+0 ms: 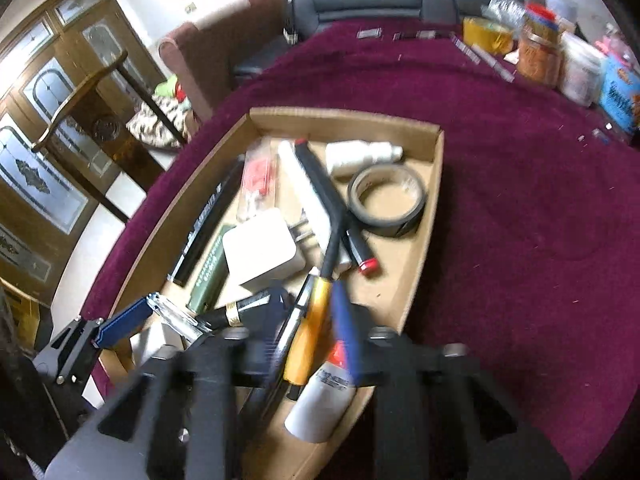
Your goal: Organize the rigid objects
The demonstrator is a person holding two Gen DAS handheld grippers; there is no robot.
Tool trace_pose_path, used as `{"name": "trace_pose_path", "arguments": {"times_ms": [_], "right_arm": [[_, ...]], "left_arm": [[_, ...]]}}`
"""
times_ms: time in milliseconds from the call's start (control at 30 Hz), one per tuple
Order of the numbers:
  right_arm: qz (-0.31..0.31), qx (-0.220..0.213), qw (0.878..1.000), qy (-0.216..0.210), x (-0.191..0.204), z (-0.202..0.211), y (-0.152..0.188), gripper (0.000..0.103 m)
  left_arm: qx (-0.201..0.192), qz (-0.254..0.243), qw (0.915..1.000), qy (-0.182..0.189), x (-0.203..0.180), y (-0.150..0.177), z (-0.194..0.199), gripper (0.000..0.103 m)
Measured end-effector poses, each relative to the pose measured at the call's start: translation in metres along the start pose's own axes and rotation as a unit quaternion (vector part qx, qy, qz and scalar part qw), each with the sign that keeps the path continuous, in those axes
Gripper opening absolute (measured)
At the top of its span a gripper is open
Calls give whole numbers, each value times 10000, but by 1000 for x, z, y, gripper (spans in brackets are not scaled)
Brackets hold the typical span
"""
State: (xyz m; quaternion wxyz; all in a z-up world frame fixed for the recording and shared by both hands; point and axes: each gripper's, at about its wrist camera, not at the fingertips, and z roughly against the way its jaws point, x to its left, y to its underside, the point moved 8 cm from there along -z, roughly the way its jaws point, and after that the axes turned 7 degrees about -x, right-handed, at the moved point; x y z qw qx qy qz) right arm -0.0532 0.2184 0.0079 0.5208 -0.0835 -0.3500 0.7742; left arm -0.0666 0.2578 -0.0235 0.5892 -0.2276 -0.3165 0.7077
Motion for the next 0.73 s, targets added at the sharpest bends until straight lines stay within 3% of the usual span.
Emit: {"name": "trace_pose_path", "arguments": {"times_ms": [33, 67, 133, 233, 267, 300, 333, 467, 733], "right_arm": [[8, -148, 9999, 30, -1, 7, -3, 54], [23, -284, 9996, 58, -2, 14, -5, 57], [81, -515, 9985, 143, -4, 29, -8, 57], [97, -854, 9956, 363, -11, 52, -8, 57], [102, -972, 9943, 437, -14, 59, -7, 57], [117, -1071, 9929, 503, -17, 66, -6, 57], [164, -1191, 9909, 603, -19, 74, -3, 57], [380, -1457, 9833, 1027, -26, 94, 9, 57], [461, -1400, 9803, 1317, -45, 105, 37, 62]], "left_arm": [[-53, -36, 10000, -60, 0, -1, 2, 61], [-120, -59, 9998, -113, 0, -2, 5, 61], [-332, -20, 9993, -153, 1, -6, 14, 62], [-975, 215, 9941, -418, 10, -18, 41, 68], [-1229, 339, 9902, -568, 14, -23, 54, 82], [-1387, 401, 9875, -631, 16, -27, 63, 103], [-1553, 443, 9854, -531, 15, -32, 72, 102], [-1202, 593, 9905, 313, 6, -31, 69, 102], [-876, 717, 9936, -13, 1, -18, 65, 102]]}}
